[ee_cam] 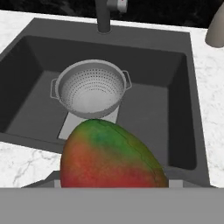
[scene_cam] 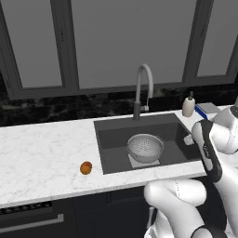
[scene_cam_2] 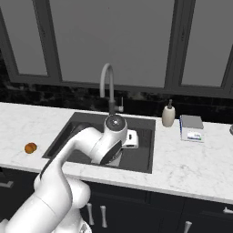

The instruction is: Put the colander in the sink, put the peach, mango in the colander, and turn on the sink faucet and pour water over the colander.

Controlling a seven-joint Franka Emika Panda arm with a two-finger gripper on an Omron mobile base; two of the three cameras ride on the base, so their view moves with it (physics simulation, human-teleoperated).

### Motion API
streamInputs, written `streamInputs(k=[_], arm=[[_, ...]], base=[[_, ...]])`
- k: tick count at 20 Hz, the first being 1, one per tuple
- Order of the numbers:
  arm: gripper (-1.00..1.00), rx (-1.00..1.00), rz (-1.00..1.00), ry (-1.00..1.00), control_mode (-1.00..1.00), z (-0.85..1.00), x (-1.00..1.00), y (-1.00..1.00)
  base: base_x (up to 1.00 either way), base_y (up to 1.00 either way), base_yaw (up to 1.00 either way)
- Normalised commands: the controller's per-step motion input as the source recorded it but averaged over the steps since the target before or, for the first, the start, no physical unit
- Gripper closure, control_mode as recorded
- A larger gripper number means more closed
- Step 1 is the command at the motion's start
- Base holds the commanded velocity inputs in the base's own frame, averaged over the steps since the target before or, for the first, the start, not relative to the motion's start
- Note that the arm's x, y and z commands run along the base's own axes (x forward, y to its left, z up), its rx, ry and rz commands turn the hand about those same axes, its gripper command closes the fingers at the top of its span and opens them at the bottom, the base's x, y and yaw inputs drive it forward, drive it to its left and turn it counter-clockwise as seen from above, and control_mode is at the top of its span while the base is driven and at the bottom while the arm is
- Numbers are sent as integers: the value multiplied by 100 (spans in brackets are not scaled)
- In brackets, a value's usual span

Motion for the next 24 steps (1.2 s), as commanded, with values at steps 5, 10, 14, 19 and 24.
streamInputs(k=[5, 10, 14, 19, 24], arm=[[100, 0, 14, 2, -100, 1, 7, 19], [100, 1, 17, 3, -100, 4, 35, 1], [100, 2, 14, 4, -100, 0, 49, 6], [100, 0, 9, 7, -100, -1, 59, 26], [100, 0, 6, 2, -100, -16, 54, 23]], base=[[0, 0, 0], [0, 0, 0], [0, 0, 0], [0, 0, 0], [0, 0, 0]])
